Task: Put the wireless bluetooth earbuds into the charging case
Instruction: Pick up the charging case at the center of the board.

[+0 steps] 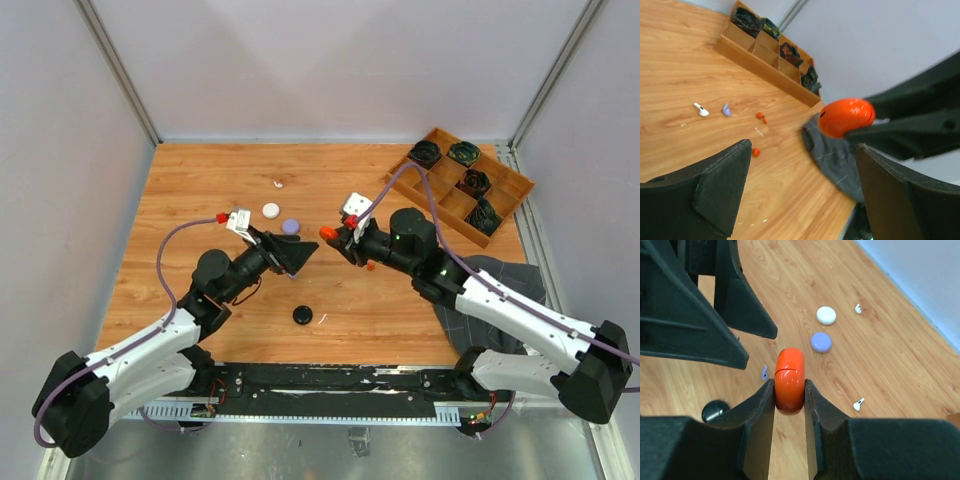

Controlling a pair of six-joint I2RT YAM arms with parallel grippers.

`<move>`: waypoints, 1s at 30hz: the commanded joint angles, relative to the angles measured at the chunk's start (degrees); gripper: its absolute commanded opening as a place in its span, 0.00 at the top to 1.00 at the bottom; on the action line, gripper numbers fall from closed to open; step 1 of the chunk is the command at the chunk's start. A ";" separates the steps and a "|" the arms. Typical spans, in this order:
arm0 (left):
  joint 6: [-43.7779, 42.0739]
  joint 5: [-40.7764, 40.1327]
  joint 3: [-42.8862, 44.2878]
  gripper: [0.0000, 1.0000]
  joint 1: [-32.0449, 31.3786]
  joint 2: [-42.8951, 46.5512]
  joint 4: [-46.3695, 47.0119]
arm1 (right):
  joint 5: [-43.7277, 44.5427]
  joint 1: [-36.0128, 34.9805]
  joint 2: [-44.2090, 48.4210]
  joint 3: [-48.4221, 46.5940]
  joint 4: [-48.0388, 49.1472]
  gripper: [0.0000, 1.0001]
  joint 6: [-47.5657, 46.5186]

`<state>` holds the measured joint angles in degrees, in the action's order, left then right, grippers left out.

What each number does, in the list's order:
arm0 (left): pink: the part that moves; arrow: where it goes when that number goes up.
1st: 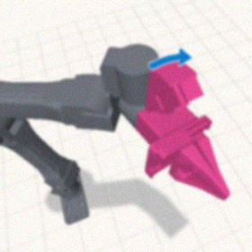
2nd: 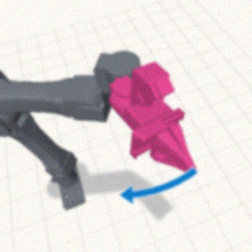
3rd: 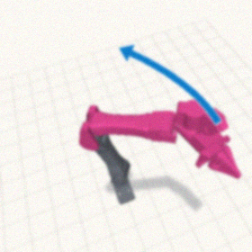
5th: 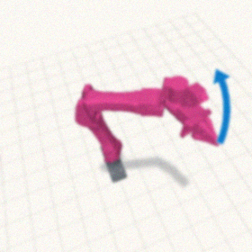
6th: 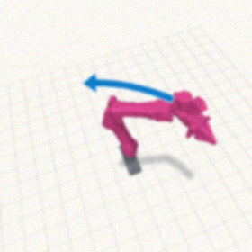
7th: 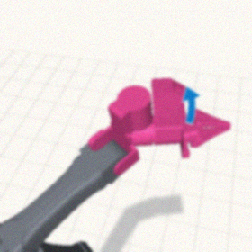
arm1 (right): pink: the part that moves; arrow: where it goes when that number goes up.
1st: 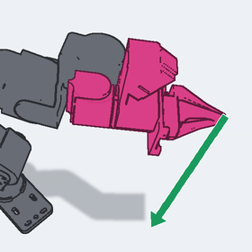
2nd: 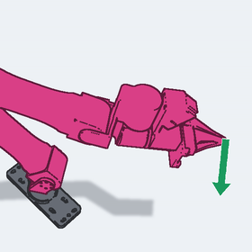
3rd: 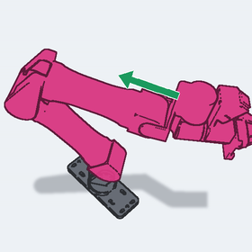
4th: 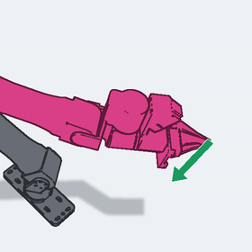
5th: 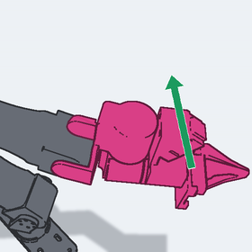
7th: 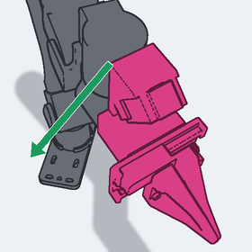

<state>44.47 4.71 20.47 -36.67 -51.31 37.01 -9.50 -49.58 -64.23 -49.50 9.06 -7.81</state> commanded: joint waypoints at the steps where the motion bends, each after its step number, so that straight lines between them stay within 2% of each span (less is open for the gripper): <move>1: -20.56 9.97 1.45 0.11 -0.51 2.28 -2.33 | -8.21 2.11 1.00 -7.15 -20.28 0.78 -4.34; 7: -35.08 22.23 0.57 0.18 -0.51 3.17 -2.30 | -14.18 2.22 -1.04 -15.42 -33.92 0.79 -7.61; 14: -45.85 33.64 2.36 0.26 -0.51 0.30 -2.34 | -18.45 2.21 -4.12 -24.16 -47.09 0.80 -12.01; 21: -49.70 40.11 5.68 0.36 -0.51 -4.34 -2.19 | -23.77 1.99 -7.12 -28.74 -53.71 0.80 -14.79; 30: -47.37 45.19 6.32 0.50 -0.60 -5.72 2.27 | -24.71 -0.07 -10.55 -31.95 -57.47 0.79 -18.09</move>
<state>-2.83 46.19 25.08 -36.80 -56.77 35.92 -32.40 -48.29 -73.95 -78.67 -45.45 -23.33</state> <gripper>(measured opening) 0.523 0.273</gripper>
